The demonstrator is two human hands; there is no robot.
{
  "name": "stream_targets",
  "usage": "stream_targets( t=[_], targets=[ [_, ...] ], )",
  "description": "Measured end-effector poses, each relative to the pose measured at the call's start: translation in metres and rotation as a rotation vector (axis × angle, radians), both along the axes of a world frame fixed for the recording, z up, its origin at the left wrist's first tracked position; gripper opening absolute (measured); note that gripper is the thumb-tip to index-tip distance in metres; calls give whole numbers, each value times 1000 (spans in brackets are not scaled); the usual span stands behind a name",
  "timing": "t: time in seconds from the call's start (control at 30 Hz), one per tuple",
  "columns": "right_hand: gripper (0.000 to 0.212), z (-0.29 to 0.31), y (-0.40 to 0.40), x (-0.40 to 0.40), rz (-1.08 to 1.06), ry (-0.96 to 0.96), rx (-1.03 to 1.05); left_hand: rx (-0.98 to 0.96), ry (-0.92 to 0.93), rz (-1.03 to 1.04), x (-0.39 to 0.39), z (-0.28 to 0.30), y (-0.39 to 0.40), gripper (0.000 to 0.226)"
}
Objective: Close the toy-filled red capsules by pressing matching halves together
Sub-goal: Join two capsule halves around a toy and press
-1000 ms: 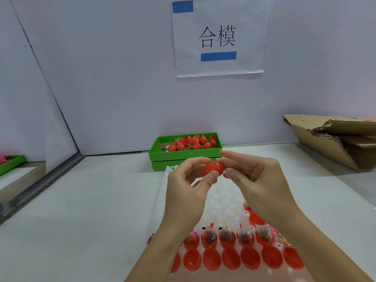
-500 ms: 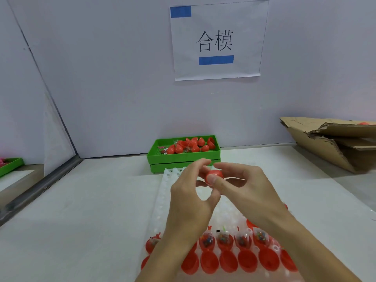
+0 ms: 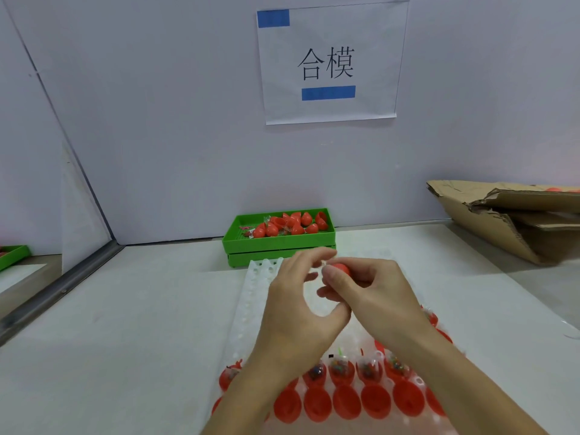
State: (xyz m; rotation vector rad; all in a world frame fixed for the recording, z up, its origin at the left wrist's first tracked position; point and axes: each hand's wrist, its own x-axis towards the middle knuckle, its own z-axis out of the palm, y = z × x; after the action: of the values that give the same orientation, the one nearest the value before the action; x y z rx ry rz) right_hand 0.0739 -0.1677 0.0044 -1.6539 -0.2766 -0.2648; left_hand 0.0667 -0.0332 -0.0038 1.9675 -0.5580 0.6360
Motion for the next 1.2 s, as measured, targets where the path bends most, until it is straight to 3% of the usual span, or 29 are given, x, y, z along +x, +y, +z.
stream_targets(
  t=[0.1,0.17,0.33,0.63,0.8,0.97,1.1,1.2],
  targets=[
    [13,2,-1,1,151,35,186,-328,342,-353,-2,4,1,53],
    [19,2,1,0,273,69,316,-544,472,-430,-2,4,-1,55],
    [22,-2,2,3,327,129,459,-494,372,-286,-1,3,-5,34],
    [20,8,-2,-1,402,209,554,-391,294,-275,-3,8,-2,39],
    [38,14,-10,-7,572,353,643,-285,244,-305,-3,12,5,34],
    [54,17,-6,-7,544,436,628,-267,241,-258,-2,9,2,24],
    [72,17,-7,-7,607,485,621,-319,295,-222,-1,8,0,28],
    [65,17,-10,-5,530,489,500,-567,444,-188,3,9,0,33]
  ],
)
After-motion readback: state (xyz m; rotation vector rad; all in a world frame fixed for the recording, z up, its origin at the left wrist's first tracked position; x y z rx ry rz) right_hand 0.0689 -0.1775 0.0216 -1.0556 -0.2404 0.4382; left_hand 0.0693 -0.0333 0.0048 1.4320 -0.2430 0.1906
